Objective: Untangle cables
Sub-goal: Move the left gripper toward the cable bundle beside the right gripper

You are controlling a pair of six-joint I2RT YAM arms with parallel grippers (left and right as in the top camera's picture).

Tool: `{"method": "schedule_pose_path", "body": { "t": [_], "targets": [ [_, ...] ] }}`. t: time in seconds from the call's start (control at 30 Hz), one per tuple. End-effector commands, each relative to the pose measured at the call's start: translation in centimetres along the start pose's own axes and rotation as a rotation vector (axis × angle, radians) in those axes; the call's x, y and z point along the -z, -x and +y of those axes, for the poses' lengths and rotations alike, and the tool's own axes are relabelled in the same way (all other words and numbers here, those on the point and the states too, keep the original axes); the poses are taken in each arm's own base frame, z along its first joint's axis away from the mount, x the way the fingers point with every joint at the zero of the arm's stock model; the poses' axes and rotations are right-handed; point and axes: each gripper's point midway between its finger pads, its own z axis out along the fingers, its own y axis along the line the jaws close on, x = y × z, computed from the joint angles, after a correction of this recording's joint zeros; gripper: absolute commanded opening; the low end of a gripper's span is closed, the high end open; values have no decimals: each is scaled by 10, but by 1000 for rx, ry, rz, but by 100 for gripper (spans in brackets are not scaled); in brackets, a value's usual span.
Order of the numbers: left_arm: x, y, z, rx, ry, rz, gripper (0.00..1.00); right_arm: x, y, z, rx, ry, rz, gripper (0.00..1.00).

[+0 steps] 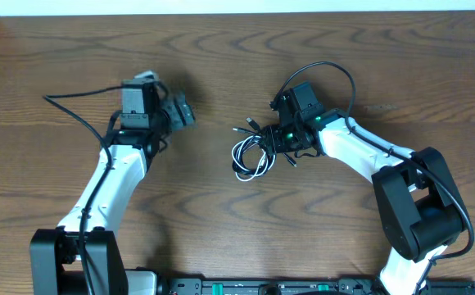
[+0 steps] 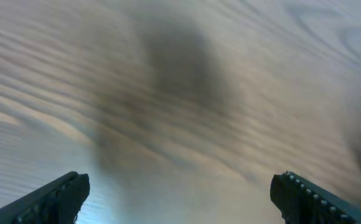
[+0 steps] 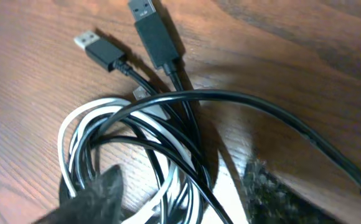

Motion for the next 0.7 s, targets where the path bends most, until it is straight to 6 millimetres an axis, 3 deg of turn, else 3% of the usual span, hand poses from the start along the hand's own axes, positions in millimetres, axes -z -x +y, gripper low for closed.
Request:
{"method": "schedule_pose_path", "body": {
  "t": [0.0,0.1,0.13,0.17,0.23,0.43,0.5,0.57,0.67],
  "targets": [
    [6,-26,-35,7,-199,138,98,1,7,2,6,3,-17,40],
    [6,-49,-30,14,-168,220,99,1,8,3,7,5,-20,18],
    [5,-56,-28,16,-162,238,81,1,9,3,5,5,-22,16],
    [5,-62,-27,17,-157,256,51,1,9,3,2,6,-22,14],
    [6,-78,-23,21,-141,306,10,1,9,3,2,6,-22,10],
    [13,-107,-31,6,-146,411,8,1,6,3,-55,3,-10,8],
    [14,-112,-37,-8,-158,426,17,1,4,3,-85,1,-4,8],
    [15,-116,-43,-27,-166,435,17,1,2,2,-109,-2,4,10],
    [16,-123,-51,-52,-178,449,32,1,-1,2,-114,-5,15,19]
  ]
}}
